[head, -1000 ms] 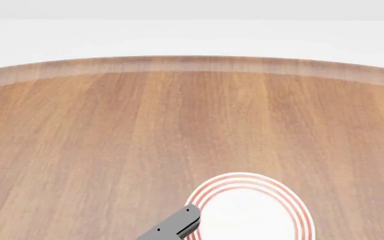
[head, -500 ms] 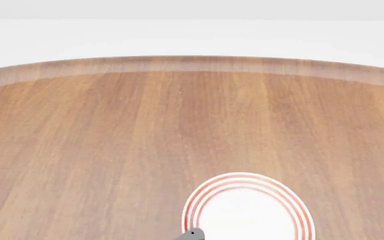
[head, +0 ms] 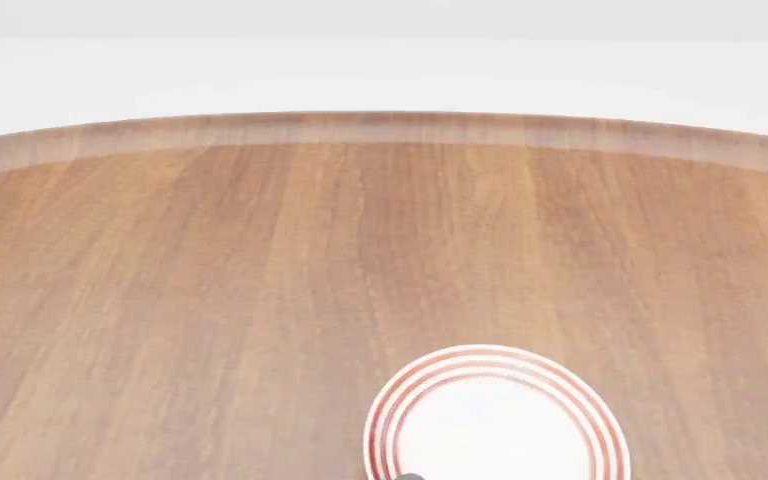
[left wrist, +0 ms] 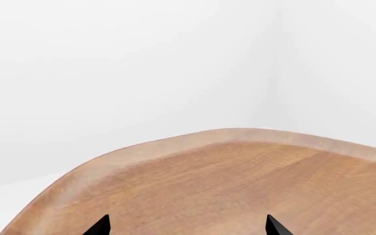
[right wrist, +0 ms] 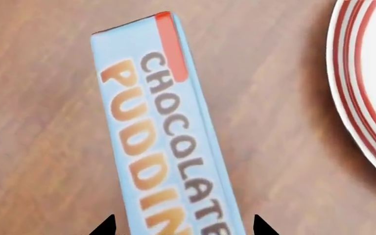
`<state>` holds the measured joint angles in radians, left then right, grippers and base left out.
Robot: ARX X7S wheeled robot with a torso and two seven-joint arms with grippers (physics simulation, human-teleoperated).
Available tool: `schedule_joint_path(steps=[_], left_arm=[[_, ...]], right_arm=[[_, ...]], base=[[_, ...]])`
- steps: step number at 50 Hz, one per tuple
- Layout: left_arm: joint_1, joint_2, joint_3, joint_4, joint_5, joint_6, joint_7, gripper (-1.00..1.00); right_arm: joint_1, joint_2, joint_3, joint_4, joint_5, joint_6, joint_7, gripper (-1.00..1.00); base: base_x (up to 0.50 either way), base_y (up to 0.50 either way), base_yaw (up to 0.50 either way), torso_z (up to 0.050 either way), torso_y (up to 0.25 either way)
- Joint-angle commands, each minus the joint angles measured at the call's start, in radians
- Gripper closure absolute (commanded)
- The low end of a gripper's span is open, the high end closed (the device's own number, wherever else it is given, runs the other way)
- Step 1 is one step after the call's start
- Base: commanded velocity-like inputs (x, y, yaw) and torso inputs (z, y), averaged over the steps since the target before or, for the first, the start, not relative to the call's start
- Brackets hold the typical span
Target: Put the chocolate pudding to the right of the plate.
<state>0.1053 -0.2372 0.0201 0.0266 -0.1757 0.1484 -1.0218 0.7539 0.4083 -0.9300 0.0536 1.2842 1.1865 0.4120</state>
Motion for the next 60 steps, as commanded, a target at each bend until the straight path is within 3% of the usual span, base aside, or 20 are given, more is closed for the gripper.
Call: schedule_joint_path(steps=[1, 7, 8, 26, 39, 60], left_arm=[[-0.002, -0.002, 0.002, -0.002, -0.002, 0.001, -0.002, -1.00], [-0.002, -0.003, 0.004, -0.002, -0.002, 0.000, -0.004, -1.00], [-0.002, -0.003, 0.004, -0.001, -0.002, 0.000, -0.004, -1.00], [0.001, -0.006, 0.006, -0.001, -0.006, 0.002, -0.007, -1.00], [0.005, -0.007, 0.008, 0.003, -0.010, 0.002, -0.010, -1.00], [0.001, -0.011, 0.011, 0.001, -0.015, 0.001, -0.012, -1.00]], right_arm=[[-0.005, -0.001, -0.010, 0.040, -0.010, -0.010, -0.014, -1.00], [-0.007, -0.001, -0.018, 0.039, -0.014, -0.014, -0.021, -1.00], [-0.007, -0.001, -0.017, 0.040, -0.017, -0.018, -0.015, 1.00], [0.001, 0.024, 0.008, -0.022, 0.009, -0.019, 0.034, 1.00], [0.047, 0.109, 0.198, -0.343, 0.227, -0.043, 0.267, 1.00], [0.067, 0.166, 0.314, -0.339, 0.276, -0.131, 0.383, 1.00]], base=[[0.00, 0.00, 0.00, 0.000, 0.000], [0.00, 0.00, 0.00, 0.000, 0.000], [0.00, 0.00, 0.00, 0.000, 0.000], [0.00, 0.00, 0.00, 0.000, 0.000], [0.00, 0.00, 0.00, 0.000, 0.000], [0.00, 0.00, 0.00, 0.000, 0.000]])
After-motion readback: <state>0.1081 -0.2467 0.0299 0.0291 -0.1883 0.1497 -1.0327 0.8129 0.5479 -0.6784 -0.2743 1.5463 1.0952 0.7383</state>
